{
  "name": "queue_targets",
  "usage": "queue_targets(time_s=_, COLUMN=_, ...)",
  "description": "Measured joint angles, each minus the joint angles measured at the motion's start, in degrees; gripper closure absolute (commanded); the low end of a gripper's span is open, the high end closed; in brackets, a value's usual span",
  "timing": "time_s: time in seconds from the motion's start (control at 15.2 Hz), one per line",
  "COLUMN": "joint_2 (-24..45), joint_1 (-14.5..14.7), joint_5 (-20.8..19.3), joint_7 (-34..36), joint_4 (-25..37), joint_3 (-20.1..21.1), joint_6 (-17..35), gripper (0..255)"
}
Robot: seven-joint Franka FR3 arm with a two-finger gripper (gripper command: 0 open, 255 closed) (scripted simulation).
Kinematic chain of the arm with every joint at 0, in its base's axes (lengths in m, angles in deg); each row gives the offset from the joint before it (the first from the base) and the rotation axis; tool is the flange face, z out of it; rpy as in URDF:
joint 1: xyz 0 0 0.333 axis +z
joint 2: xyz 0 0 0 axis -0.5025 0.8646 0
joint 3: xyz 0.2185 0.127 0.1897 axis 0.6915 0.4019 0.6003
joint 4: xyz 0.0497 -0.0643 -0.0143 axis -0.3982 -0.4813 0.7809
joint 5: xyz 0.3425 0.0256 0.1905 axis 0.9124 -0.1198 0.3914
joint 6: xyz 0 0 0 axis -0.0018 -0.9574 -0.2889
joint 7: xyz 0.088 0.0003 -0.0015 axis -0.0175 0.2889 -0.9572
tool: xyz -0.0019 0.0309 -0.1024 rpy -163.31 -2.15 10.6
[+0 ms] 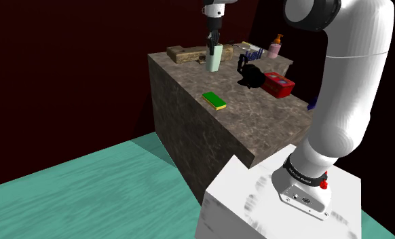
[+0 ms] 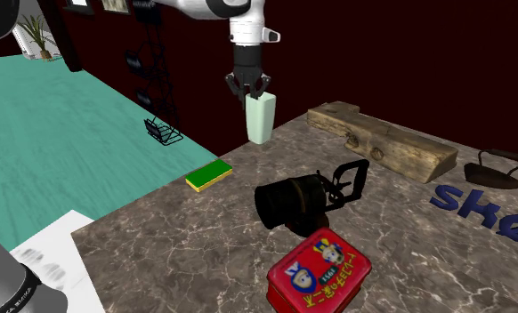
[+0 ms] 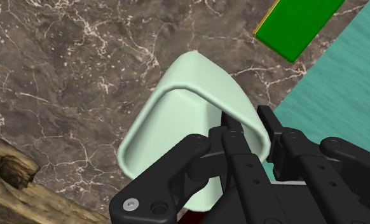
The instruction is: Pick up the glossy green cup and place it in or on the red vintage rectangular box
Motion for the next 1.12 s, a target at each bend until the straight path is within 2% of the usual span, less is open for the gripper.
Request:
queue_targets(time_s=0.73, joint_2=0.8, joint_1=-0.51, joint_5=0.16, joint_7=-0.29, joint_4=9.5, joint_3=-0.12, joint_6=-8.7, gripper=255)
queue_targets(time_s=1.12, joint_2=-5.51, joint_1=-3.1, joint_5=-1.11, joint_7=-5.17, joint_4=1.95, joint_3=-2.11, joint_6=-7.16, gripper=255)
